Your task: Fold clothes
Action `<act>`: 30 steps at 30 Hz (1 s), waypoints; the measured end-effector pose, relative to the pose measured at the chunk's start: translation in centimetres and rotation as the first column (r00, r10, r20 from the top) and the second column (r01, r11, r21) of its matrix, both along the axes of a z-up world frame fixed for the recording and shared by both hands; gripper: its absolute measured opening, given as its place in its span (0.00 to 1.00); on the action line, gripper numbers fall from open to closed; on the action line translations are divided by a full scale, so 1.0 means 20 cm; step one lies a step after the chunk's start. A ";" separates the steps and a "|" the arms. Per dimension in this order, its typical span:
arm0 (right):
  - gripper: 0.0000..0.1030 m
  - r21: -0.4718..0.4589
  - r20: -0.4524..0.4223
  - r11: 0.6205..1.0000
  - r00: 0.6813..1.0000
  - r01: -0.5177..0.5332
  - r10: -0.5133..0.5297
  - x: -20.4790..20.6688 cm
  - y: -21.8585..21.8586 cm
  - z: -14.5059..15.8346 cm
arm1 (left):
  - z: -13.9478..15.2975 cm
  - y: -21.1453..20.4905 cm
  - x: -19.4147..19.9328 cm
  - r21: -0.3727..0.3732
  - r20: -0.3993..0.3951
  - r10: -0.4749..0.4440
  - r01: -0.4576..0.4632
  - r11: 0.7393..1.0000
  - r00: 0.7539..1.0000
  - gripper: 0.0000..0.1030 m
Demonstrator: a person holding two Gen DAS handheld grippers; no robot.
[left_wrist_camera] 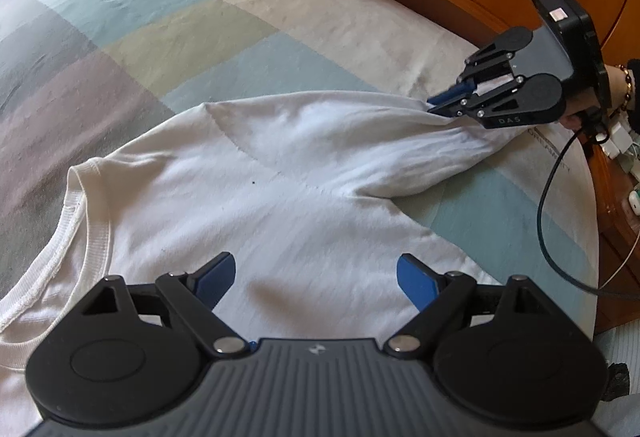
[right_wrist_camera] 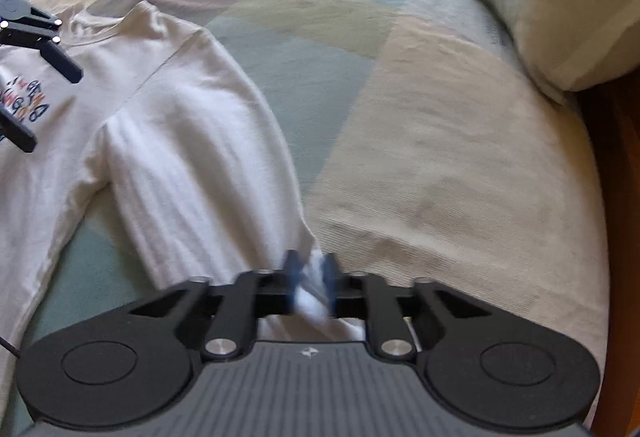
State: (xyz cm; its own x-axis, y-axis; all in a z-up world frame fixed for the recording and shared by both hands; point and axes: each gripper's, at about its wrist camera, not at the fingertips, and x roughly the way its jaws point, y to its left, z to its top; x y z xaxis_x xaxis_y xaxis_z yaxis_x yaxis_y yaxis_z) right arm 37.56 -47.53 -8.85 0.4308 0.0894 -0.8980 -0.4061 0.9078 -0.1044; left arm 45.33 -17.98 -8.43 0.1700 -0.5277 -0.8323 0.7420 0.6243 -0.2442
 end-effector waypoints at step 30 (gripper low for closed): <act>0.13 0.129 0.034 0.987 0.995 -0.099 0.096 0.49 0.38 0.01 | 0.03 0.31 0.03 -0.020 0.022 0.151 -0.150 0.988 0.988 0.85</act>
